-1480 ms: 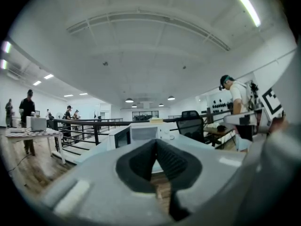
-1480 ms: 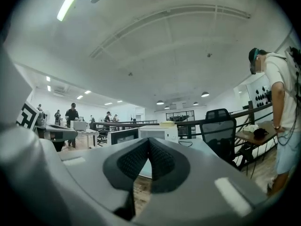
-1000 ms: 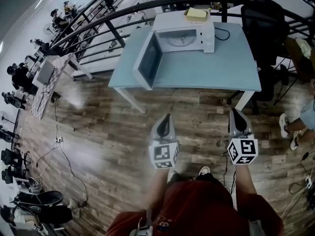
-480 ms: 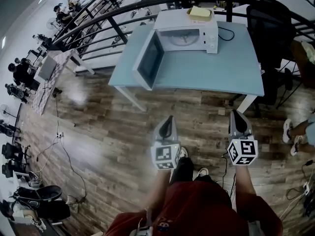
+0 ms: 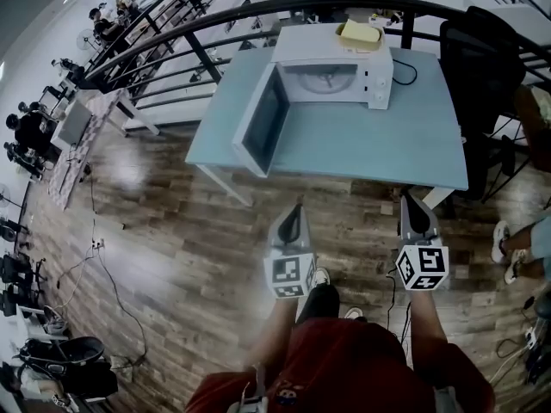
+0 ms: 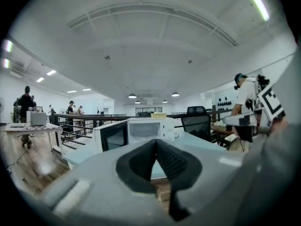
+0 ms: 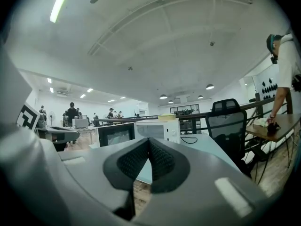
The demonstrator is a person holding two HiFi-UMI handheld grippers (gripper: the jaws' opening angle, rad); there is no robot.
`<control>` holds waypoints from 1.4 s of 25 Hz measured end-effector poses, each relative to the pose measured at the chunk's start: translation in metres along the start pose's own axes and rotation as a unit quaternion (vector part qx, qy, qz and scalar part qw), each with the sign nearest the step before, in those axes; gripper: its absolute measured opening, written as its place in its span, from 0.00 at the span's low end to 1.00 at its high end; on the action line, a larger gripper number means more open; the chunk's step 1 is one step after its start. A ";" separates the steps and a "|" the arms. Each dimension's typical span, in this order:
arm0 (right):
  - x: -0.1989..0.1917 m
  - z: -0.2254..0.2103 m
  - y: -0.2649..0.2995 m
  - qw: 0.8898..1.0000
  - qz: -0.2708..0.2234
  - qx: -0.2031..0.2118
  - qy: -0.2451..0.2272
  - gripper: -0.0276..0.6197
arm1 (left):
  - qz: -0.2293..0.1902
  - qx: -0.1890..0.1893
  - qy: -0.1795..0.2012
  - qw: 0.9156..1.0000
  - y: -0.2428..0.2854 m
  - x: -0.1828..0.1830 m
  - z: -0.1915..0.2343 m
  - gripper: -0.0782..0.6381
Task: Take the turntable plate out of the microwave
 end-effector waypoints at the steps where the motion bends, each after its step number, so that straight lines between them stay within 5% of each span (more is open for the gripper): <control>1: 0.000 0.002 0.010 1.000 0.001 0.000 -0.001 0.04 | 0.000 0.000 -0.001 1.000 0.008 -0.001 0.007 0.11; 20: 0.010 0.059 0.196 0.999 0.015 -0.025 -0.022 0.04 | -0.012 -0.040 -0.019 0.999 0.146 -0.022 0.153 0.11; 35: 0.006 0.063 0.254 0.999 0.013 -0.046 -0.022 0.04 | -0.025 -0.066 -0.019 0.997 0.207 -0.031 0.184 0.11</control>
Point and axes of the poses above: the fingertips, and each gripper's own axes: y forward along the fingers, z to its left, x out of its top, the point moved 4 cm from there along -y, backward along the fingers, and after that the axes turned 15 degrees about y, right-handed, at the moved point
